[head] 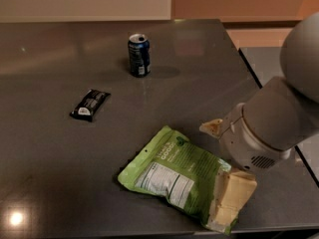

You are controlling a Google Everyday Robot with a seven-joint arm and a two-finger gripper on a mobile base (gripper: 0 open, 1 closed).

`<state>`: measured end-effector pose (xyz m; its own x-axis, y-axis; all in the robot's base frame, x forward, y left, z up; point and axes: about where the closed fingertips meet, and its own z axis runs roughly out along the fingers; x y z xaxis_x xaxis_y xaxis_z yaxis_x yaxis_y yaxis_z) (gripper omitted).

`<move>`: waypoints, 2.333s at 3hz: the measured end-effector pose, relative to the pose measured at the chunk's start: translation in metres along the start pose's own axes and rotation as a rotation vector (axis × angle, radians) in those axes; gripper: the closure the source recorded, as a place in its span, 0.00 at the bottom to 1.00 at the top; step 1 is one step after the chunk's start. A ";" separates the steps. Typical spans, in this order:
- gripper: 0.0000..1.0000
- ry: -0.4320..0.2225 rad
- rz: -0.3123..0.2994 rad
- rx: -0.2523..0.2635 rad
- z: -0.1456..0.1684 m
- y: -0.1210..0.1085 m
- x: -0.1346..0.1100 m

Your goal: Move green rice chip bag near pepsi can

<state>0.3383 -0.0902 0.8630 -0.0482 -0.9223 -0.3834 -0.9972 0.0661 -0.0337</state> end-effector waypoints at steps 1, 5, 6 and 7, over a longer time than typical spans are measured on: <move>0.00 0.027 0.003 -0.035 0.015 0.005 0.001; 0.88 0.092 0.055 0.015 -0.010 -0.021 -0.006; 1.00 0.067 0.070 0.060 -0.024 -0.045 -0.009; 1.00 0.027 0.083 0.118 -0.040 -0.083 -0.011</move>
Offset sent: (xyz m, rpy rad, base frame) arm -0.0065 0.0075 -0.0257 -0.1013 0.0699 0.0033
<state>0.4193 -0.1009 0.9067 -0.1338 -0.9217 -0.3640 -0.9763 0.1858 -0.1114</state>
